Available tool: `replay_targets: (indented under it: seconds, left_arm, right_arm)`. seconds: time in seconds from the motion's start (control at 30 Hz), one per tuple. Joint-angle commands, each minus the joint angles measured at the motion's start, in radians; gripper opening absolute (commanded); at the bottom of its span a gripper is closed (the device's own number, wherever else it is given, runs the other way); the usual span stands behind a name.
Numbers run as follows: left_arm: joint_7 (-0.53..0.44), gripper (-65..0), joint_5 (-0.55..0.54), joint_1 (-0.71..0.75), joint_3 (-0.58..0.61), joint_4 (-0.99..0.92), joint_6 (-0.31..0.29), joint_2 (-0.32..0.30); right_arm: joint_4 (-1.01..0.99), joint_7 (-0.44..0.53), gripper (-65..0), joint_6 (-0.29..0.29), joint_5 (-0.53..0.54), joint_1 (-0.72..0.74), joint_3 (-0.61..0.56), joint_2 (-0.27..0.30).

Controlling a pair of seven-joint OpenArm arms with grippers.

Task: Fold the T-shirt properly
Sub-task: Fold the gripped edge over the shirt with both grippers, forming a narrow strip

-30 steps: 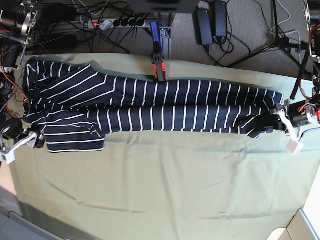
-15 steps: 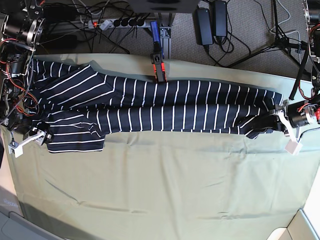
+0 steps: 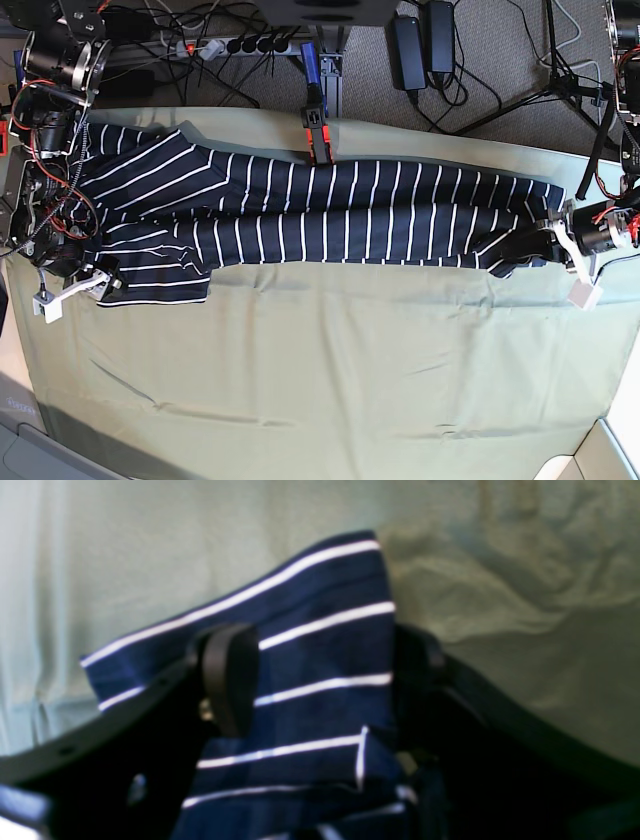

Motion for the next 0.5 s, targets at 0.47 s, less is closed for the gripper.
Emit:
replay_targets:
  seconds: [0.47]
  left_arm:
    - [-0.011, -65.0, -0.018, -0.016, -0.006, 0.015, -0.02, -0.019]
  right_arm:
    - [0.015, -0.094, -26.6, 0.055, 0.105, 0.016, -0.002, -0.019]
